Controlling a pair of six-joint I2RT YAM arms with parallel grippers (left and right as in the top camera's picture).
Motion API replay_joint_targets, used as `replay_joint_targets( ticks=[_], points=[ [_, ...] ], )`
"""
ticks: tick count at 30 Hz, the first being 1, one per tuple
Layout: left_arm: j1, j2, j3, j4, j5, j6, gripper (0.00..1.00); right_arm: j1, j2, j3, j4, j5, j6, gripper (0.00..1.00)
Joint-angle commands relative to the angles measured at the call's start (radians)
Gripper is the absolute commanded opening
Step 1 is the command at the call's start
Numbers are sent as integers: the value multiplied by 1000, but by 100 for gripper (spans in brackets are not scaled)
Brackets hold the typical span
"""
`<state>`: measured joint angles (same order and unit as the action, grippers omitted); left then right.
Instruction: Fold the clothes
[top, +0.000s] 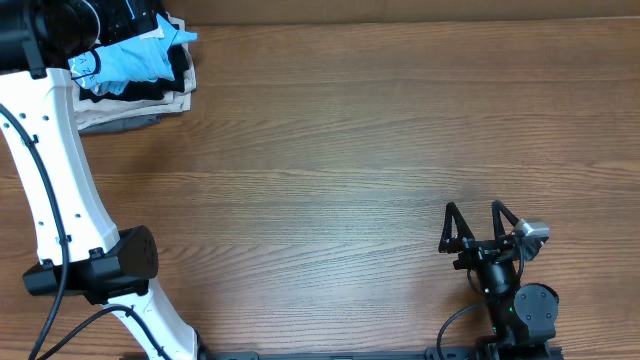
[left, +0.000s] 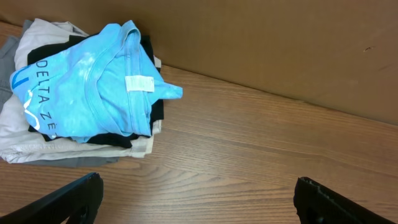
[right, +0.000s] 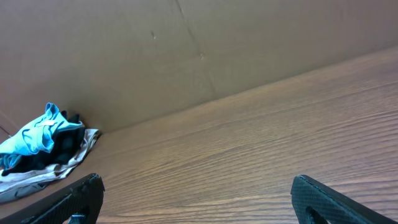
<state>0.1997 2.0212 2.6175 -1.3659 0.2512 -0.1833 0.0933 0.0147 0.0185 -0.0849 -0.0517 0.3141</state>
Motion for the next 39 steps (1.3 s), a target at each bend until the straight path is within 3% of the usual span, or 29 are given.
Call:
replay_joint_targets(
  ticks=[1,25,32,35,39],
  points=[
    [-4,6,-2,1,5,4,100,5,-12,-10,4,-5,0,100],
    [-4,6,-2,0,2,4,100,5,-12,-10,4,-5,0,100],
    [-4,-2,-5,-47,-106,4,100,5,-12,-10,4,-5,0,100],
    [-15,-51,-84,-60,-99,3,100,5,-12,-10,4,-5,0,100],
    [-66,-230,-410,90,-157,5,100,5,-12,-10,4,-5,0,100]
  ],
)
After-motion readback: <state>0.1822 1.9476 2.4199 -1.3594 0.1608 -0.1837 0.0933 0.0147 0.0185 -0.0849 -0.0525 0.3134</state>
